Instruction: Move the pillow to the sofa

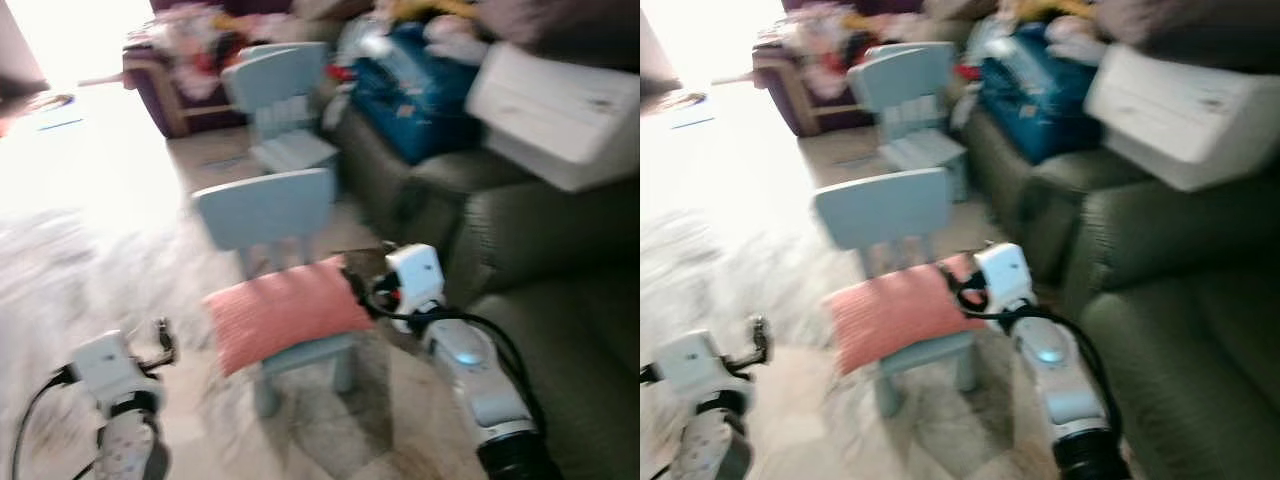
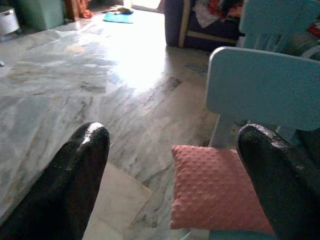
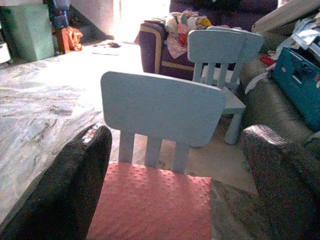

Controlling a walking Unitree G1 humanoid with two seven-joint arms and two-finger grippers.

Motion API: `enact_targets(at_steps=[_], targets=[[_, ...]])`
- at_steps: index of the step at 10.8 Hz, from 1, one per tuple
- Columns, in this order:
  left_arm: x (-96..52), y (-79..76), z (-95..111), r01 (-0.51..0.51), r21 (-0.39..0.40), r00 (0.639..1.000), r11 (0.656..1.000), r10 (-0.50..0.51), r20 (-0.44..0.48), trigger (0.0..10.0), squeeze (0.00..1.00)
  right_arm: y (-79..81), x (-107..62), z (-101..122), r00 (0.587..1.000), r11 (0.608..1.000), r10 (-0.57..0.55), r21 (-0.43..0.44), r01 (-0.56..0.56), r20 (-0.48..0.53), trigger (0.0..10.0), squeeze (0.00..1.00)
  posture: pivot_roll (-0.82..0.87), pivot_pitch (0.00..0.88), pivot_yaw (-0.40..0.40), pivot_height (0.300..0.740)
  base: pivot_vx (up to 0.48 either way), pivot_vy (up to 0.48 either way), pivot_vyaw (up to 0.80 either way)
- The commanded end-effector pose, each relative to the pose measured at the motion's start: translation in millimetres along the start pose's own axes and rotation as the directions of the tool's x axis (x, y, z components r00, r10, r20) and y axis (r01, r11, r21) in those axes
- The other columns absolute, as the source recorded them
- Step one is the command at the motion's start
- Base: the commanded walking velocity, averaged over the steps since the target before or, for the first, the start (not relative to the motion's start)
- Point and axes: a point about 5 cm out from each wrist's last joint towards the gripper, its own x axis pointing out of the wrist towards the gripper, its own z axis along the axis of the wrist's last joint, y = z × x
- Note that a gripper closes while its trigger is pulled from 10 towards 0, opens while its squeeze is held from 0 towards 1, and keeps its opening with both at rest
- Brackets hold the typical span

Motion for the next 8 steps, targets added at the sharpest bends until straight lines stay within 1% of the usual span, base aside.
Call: enact_targets(at_steps=[1, 4, 6, 8], targets=[[-0.1, 3.4, 4.7, -0.003, 0.059, 1.000, 0.998, 0.001, 0.029, 10.0, 0.00, 2.2, 1.1, 1.6, 1.000, 1.000, 0.012, -0.002, -0.012, 0.011, 10.0, 0.00, -0.15, 0.077, 0.040, 0.740, 0.000, 0.000, 0.80], [-0.3, 3.3, 3.8, 0.002, 0.048, 1.000, 0.999, -0.003, 0.019, 10.0, 0.00, 2.9, 1.5, 1.5, 1.000, 1.000, 0.012, -0.005, -0.012, 0.013, 10.0, 0.00, -0.15, 0.082, 0.040, 0.740, 0.000, 0.000, 0.80], [-0.8, 2.8, 3.7, 0.005, 0.060, 1.000, 0.998, -0.006, 0.018, 10.0, 0.00, 2.7, 2.1, 1.6, 1.000, 1.000, 0.012, -0.003, -0.012, 0.015, 10.0, 0.00, -0.15, 0.082, 0.040, 0.740, 0.000, 0.000, 0.72], [-0.2, 2.0, 5.2, 0.007, 0.072, 0.999, 0.997, -0.010, 0.031, 10.0, 0.00, 3.3, 3.4, 2.7, 1.000, 1.000, 0.014, -0.005, -0.014, 0.018, 10.0, 0.00, -0.14, 0.083, 0.040, 0.740, 0.000, 0.000, 0.00]])
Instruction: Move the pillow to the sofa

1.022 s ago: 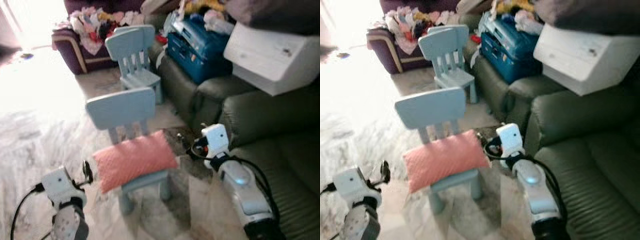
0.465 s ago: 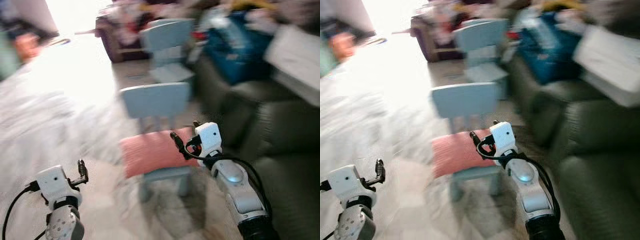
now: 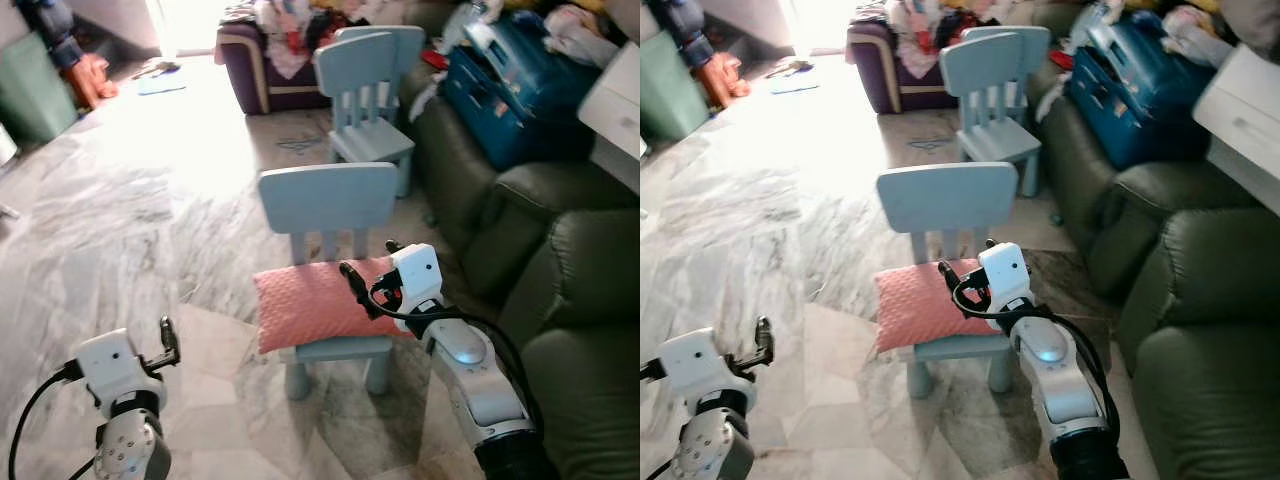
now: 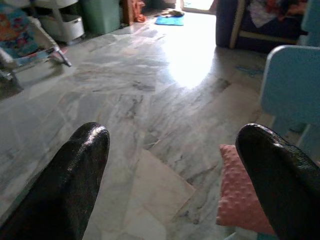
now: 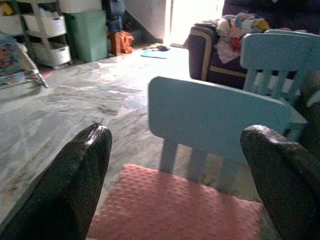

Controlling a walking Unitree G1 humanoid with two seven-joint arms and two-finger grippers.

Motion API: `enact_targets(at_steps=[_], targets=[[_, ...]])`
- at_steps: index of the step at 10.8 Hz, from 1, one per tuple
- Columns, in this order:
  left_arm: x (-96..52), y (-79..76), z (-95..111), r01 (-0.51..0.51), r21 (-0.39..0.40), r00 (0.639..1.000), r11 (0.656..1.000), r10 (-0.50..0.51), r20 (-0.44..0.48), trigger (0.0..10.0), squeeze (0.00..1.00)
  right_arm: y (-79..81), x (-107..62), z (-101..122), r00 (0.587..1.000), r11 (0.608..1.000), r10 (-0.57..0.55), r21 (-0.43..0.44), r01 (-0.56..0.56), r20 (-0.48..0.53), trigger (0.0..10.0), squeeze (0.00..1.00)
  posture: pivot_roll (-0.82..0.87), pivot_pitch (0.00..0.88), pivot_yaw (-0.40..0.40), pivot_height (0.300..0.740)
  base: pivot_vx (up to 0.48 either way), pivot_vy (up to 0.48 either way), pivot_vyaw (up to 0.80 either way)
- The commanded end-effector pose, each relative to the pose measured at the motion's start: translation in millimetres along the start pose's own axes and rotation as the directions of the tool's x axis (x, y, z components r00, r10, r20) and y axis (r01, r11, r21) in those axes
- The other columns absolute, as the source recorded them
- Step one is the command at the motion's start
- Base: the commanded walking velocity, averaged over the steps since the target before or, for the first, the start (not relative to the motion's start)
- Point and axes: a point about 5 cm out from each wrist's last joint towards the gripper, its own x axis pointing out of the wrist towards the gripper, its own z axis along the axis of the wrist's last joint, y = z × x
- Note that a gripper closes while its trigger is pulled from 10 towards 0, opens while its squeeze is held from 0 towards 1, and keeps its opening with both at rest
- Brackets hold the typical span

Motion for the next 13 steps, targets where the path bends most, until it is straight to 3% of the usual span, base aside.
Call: enact_targets(at_steps=[1, 3, 4, 13], targets=[[0.1, 2.9, 5.2, -0.011, 0.024, 1.000, 1.000, 0.010, 0.024, 10.0, 0.00, 1.8, 2.0, 1.8, 1.000, 1.000, 0.013, -0.008, -0.013, 0.006, 10.0, 0.00, -0.14, 0.083, 0.040, 0.740, 0.000, 0.000, 0.00], [1.2, 4.1, 6.6, -0.020, 0.053, 0.999, 0.998, 0.018, 0.034, 10.0, 0.00, 3.5, 2.4, 2.6, 1.000, 1.000, 0.016, -0.015, -0.016, 0.012, 10.0, 0.00, -0.14, 0.082, 0.042, 0.740, 0.000, 0.000, 0.79], [1.5, 2.6, 5.6, 0.000, 0.026, 1.000, 1.000, -0.001, 0.026, 10.0, 0.00, 4.0, 2.8, 2.8, 1.000, 1.000, 0.015, -0.008, -0.015, 0.015, 10.0, 0.00, -0.14, 0.082, 0.042, 0.740, 0.000, 0.000, 0.79], [0.2, 0.2, 2.8, 0.027, 0.013, 1.000, 1.000, -0.027, 0.011, 10.0, 0.00, 2.3, 2.8, 2.8, 1.000, 1.000, 0.012, -0.010, -0.012, 0.013, 10.0, 0.00, -0.15, 0.076, 0.039, 0.740, 0.000, -0.033, 0.00]])
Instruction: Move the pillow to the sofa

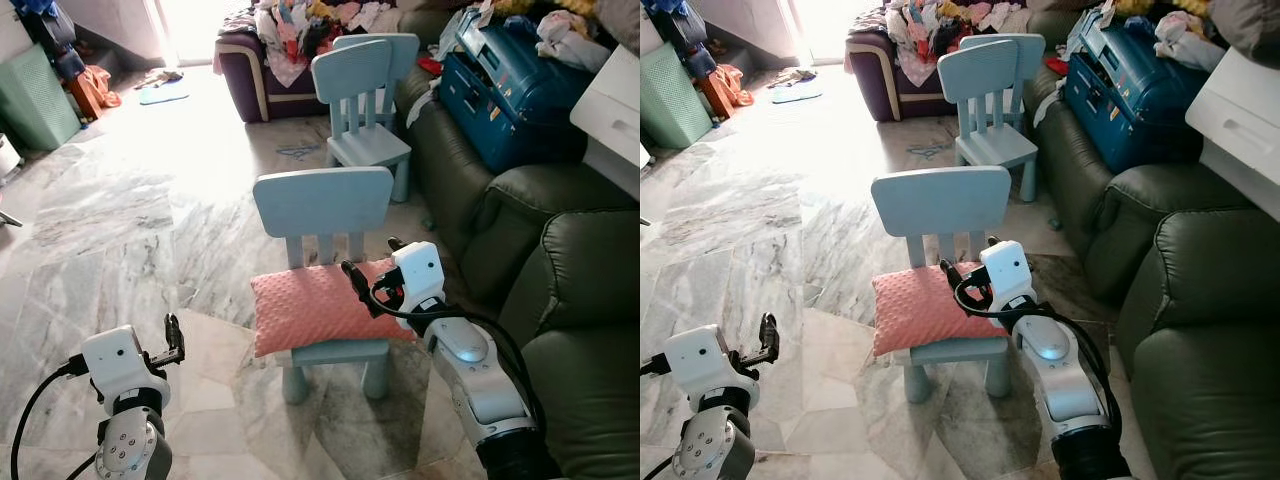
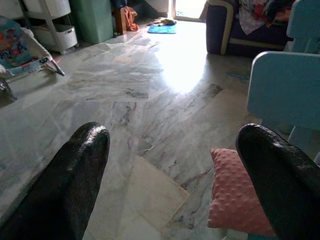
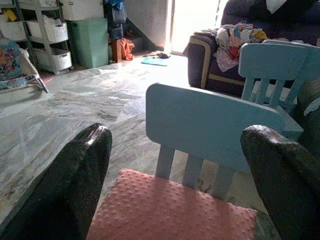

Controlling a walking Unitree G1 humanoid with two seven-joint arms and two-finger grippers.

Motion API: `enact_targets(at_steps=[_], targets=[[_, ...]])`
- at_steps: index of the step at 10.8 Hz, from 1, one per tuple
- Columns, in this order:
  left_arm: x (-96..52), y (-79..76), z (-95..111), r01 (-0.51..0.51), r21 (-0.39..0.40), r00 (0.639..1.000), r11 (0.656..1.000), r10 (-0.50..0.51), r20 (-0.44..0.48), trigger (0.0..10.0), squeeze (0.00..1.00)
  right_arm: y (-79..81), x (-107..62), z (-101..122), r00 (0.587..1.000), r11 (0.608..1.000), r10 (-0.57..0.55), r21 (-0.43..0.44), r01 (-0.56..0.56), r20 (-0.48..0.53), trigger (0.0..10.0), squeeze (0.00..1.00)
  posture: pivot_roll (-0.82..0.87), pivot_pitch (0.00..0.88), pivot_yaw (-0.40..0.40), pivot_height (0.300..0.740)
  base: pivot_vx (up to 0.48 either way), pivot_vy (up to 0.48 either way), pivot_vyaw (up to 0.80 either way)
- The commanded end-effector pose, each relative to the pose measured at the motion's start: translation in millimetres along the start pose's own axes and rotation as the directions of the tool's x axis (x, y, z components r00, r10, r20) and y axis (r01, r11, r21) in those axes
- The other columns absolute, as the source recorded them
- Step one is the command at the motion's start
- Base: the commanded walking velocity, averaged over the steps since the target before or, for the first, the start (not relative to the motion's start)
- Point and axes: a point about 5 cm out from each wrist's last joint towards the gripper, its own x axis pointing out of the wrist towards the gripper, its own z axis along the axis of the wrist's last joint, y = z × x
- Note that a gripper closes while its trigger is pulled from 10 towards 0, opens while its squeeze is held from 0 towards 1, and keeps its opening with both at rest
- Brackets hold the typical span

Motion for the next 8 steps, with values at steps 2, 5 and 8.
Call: enact_targets(at_steps=[2, 5, 8], targets=[[-0.4, 1.5, 0.5, -0.002, -0.004, 1.000, 1.000, 0.002, 0.003, 10.0, 0.00, 1.5, 0.9, 0.7, 1.000, 1.000, 0.012, -0.008, -0.012, 0.001, 10.0, 0.00, -0.15, 0.074, 0.038, 0.740, 0.000, -0.191, 0.00], [-0.5, 2.2, 0.7, -0.007, -0.015, 1.000, 1.000, 0.007, 0.006, 10.0, 0.00, 1.6, 0.9, 0.5, 1.000, 1.000, 0.015, -0.009, -0.015, -0.001, 10.0, 0.00, -0.15, 0.074, 0.036, 0.740, 0.000, 0.000, 0.00], [-0.7, 1.9, 0.7, -0.010, -0.024, 1.000, 1.000, 0.010, 0.010, 10.0, 0.00, 1.5, 1.0, 0.2, 1.000, 1.000, 0.015, -0.010, -0.015, -0.002, 10.0, 0.00, -0.15, 0.078, 0.036, 0.740, 0.000, 0.000, 0.00]])
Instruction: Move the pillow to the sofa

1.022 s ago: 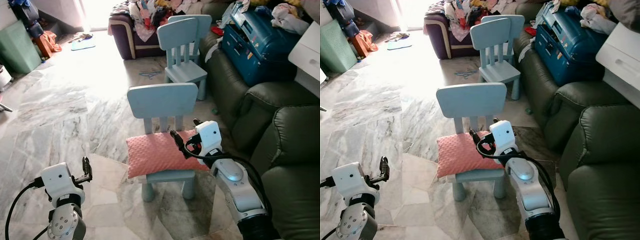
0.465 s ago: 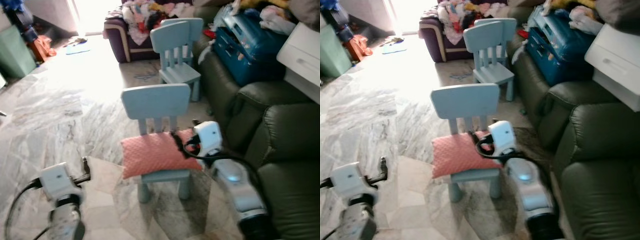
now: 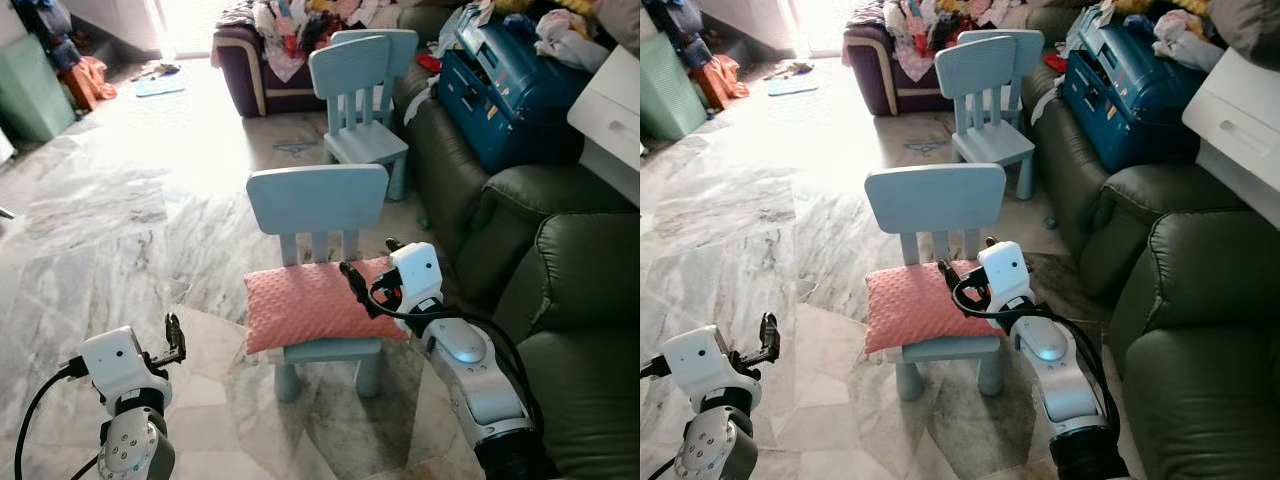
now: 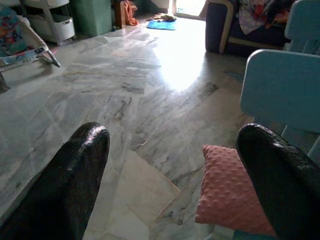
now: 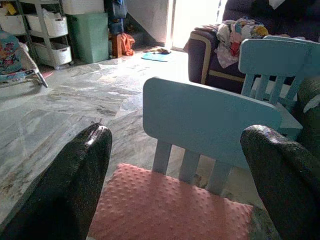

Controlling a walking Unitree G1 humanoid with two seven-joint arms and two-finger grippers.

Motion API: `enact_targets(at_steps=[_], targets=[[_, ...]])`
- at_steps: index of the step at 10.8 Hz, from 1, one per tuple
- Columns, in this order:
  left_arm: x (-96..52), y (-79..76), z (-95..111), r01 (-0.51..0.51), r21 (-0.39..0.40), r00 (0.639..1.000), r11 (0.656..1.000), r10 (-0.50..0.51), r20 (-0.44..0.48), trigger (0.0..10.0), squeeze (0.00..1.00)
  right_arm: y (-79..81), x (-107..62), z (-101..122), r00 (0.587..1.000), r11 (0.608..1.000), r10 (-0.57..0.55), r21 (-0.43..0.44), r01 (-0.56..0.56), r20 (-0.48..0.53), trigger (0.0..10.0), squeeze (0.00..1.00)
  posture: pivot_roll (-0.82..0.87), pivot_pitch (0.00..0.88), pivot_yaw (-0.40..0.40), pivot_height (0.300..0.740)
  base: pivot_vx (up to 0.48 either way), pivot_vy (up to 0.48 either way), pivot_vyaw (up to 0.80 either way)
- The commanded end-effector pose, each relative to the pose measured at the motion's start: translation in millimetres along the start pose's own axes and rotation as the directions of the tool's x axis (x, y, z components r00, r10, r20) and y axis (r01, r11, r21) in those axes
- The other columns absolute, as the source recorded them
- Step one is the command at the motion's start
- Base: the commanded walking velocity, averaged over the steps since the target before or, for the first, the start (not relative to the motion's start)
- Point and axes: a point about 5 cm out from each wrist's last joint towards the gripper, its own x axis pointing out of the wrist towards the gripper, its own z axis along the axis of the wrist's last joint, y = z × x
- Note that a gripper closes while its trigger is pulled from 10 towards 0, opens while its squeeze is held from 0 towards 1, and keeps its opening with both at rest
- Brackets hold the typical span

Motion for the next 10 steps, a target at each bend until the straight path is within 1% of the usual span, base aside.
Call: enact_targets(at_steps=[1, 2, 3, 8, 9, 10], targets=[[0.1, 3.4, 1.2, -0.003, 0.016, 1.000, 1.000, 0.003, 0.007, 10.0, 0.00, 0.7, 1.3, 0.7, 1.000, 1.000, 0.011, -0.008, -0.011, 0.000, 10.0, 0.00, -0.15, 0.077, 0.035, 0.740, 0.000, 0.000, 0.00], [0.2, 2.3, 1.6, 0.011, 0.014, 1.000, 1.000, -0.011, 0.010, 10.0, 0.00, 0.5, 1.5, 0.9, 1.000, 1.000, 0.010, -0.008, -0.010, 0.000, 10.0, 0.00, -0.15, 0.078, 0.035, 0.740, 0.000, 0.000, 0.00], [0.0, 1.6, 1.8, 0.022, 0.005, 1.000, 1.000, -0.022, 0.012, 10.0, 0.00, 0.4, 1.4, 1.0, 1.000, 1.000, 0.009, -0.009, -0.009, 0.001, 10.0, 0.00, -0.15, 0.078, 0.035, 0.740, 0.000, -0.326, 0.00], [-1.1, 2.2, 0.0, 0.011, 0.002, 1.000, 1.000, -0.011, 0.004, 10.0, 0.00, -0.7, 0.4, 0.6, 1.000, 1.000, 0.009, -0.010, -0.009, -0.002, 10.0, 0.00, -0.15, 0.081, 0.032, 0.740, 0.000, -0.331, 0.00], [-0.9, 2.4, 1.2, 0.008, -0.019, 1.000, 1.000, -0.007, 0.014, 10.0, 0.00, -0.4, 0.4, 0.6, 1.000, 1.000, 0.009, -0.010, -0.009, -0.003, 10.0, 0.00, -0.15, 0.083, 0.032, 0.740, 0.000, 0.000, 0.00], [-0.9, 3.1, 0.9, -0.004, -0.019, 1.000, 1.000, 0.005, 0.012, 10.0, 0.00, -0.4, 0.4, 0.5, 1.000, 1.000, 0.009, -0.010, -0.009, -0.003, 10.0, 0.00, -0.15, 0.081, 0.032, 0.740, 0.000, 0.000, 0.00]])
